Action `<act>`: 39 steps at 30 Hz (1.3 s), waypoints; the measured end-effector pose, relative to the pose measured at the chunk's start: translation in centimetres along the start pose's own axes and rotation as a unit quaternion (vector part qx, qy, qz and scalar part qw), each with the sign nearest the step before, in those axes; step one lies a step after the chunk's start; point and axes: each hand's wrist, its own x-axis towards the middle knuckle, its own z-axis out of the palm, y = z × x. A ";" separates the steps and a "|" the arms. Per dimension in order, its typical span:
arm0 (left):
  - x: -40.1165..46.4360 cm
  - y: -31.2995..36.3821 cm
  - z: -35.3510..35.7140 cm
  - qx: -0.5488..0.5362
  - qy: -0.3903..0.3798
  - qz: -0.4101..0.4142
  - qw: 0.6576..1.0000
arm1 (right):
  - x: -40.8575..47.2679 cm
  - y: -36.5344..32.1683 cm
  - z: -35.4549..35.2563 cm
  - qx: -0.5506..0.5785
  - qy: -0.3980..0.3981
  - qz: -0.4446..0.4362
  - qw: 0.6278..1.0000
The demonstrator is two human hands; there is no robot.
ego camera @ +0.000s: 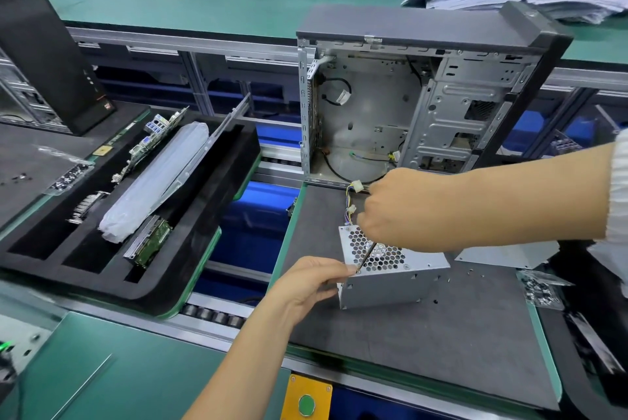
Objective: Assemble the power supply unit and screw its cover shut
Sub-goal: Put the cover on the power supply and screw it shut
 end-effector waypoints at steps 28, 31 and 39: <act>-1.0 0.6 0.6 0.272 0.085 0.296 0.912 | -0.3 -0.4 0.1 0.041 0.068 0.059 0.995; -1.0 0.5 0.5 0.272 0.070 0.295 0.913 | -0.1 -0.3 0.5 0.034 0.068 0.059 0.995; -1.0 0.4 -0.4 0.308 0.022 0.290 0.906 | 1.0 0.5 1.1 -0.023 0.050 0.047 0.997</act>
